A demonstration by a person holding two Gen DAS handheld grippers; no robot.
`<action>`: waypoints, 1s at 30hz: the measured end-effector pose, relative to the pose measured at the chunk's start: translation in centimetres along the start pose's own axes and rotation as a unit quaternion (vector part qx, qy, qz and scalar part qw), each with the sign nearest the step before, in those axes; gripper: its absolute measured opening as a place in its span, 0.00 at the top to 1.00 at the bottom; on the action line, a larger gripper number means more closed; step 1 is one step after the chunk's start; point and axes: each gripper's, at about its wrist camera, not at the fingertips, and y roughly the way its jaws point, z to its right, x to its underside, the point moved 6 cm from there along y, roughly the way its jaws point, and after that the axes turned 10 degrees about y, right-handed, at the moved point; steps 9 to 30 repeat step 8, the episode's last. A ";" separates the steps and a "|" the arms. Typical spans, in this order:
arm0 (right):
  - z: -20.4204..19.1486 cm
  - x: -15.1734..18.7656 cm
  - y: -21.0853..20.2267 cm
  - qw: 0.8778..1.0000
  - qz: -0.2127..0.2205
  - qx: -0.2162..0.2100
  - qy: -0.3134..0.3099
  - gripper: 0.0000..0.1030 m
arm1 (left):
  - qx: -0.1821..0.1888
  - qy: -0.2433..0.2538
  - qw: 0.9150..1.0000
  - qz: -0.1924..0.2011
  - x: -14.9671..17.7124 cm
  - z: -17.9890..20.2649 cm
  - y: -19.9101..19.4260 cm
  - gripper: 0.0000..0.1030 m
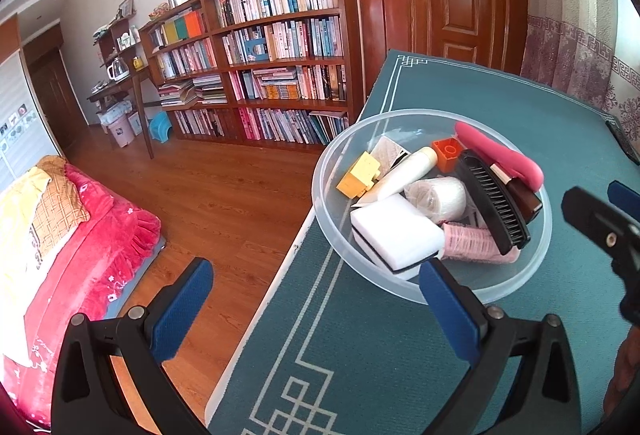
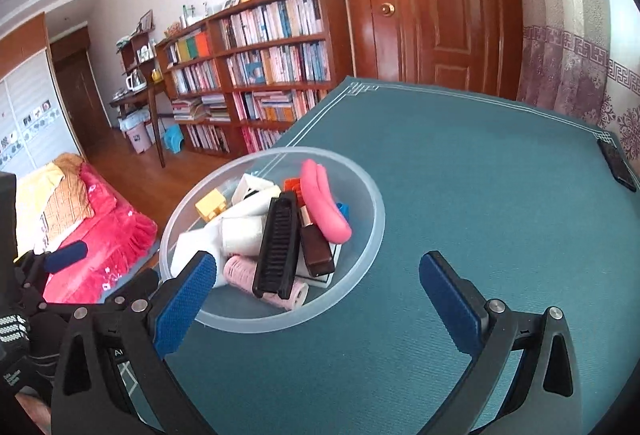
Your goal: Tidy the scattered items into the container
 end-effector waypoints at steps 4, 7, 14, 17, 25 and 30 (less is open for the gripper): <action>-0.9 1.4 0.3 1.000 -0.001 -0.004 -0.022 0.00 | -0.003 -0.005 1.000 -0.006 0.3 -0.4 0.3 0.00; -1.3 1.8 0.4 0.999 0.001 0.005 -0.040 0.00 | -0.002 -0.008 1.000 -0.008 0.3 -0.5 0.5 0.00; -1.3 1.8 0.5 0.999 -0.002 0.003 -0.041 0.00 | -0.002 -0.008 1.000 -0.008 0.3 -0.5 0.5 0.00; -1.3 1.8 0.5 0.999 -0.002 0.003 -0.041 0.00 | -0.002 -0.008 1.000 -0.008 0.3 -0.5 0.5 0.00; -1.3 1.8 0.5 0.999 -0.002 0.003 -0.041 0.00 | -0.002 -0.008 1.000 -0.008 0.3 -0.5 0.5 0.00; -1.3 1.8 0.5 0.999 -0.002 0.003 -0.041 0.00 | -0.002 -0.008 1.000 -0.008 0.3 -0.5 0.5 0.00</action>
